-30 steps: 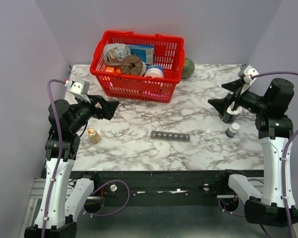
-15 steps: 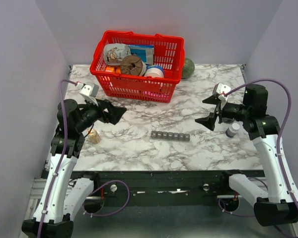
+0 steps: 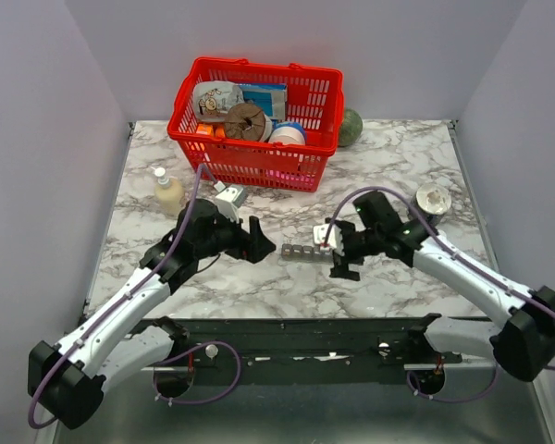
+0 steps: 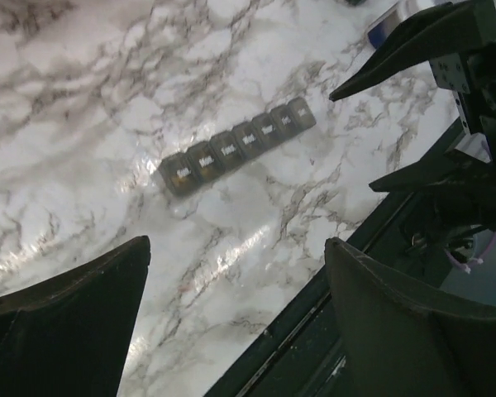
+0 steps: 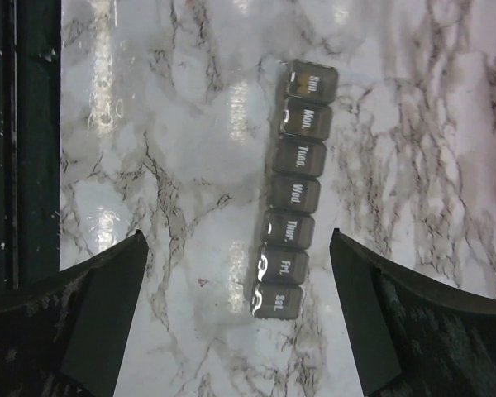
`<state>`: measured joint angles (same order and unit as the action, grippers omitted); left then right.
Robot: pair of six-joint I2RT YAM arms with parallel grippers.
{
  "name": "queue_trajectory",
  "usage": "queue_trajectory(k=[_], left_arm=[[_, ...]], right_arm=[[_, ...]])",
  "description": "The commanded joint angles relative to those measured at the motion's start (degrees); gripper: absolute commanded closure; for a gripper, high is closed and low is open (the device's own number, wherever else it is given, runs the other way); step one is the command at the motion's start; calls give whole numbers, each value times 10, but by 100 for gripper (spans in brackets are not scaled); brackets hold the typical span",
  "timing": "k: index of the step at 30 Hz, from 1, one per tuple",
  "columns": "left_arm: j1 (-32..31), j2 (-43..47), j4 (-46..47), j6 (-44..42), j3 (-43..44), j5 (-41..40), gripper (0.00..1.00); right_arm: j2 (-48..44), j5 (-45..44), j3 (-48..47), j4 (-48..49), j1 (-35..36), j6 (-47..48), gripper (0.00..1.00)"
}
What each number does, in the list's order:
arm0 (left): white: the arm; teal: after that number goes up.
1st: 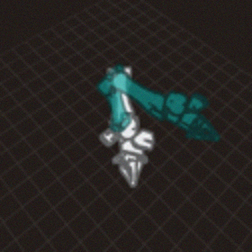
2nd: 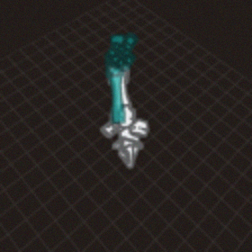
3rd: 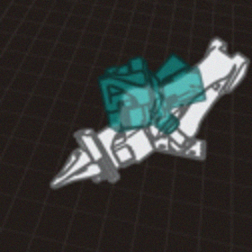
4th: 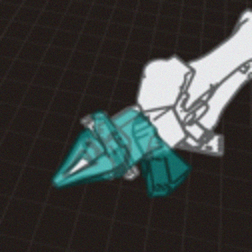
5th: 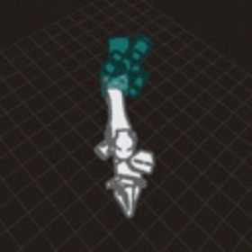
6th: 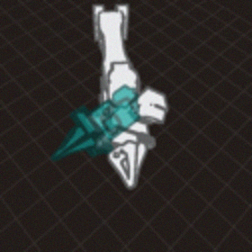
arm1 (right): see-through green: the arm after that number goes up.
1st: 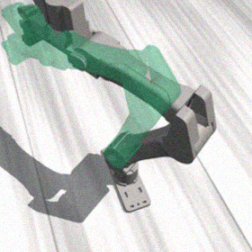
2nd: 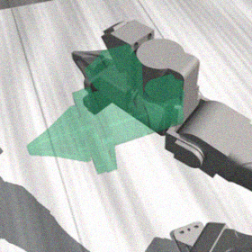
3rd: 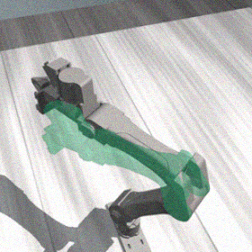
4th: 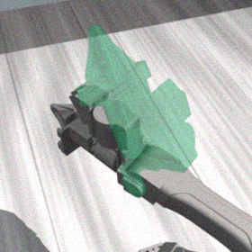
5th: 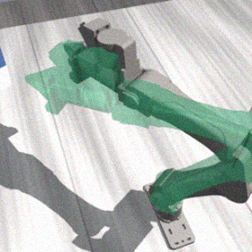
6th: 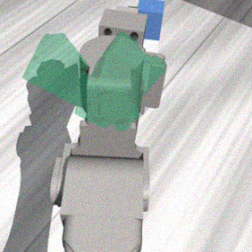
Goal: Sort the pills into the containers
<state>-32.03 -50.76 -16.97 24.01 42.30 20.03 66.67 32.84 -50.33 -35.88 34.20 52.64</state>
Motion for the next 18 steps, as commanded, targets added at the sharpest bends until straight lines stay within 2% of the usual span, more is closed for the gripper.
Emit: queue_trajectory(k=[1, 8, 12, 17, 18], left_arm=[[-8, -31, 81, 108, -56, -50, 13], [-8, -163, 203, 154, -71, -37, 26], [-8, -222, 232, 155, -64, -31, 38], [-8, -276, 240, 150, -53, -38, 46], [-8, -284, 243, 151, -52, -35, 51]], right_arm=[[59, -114, 22, 129, 60, 33, 1], [136, -125, 15, 201, 91, 26, 6], [169, -134, 9, 211, 100, 13, 13], [201, -153, 10, 223, 105, 6, 17], [210, -155, 8, 224, 105, 4, 18]])
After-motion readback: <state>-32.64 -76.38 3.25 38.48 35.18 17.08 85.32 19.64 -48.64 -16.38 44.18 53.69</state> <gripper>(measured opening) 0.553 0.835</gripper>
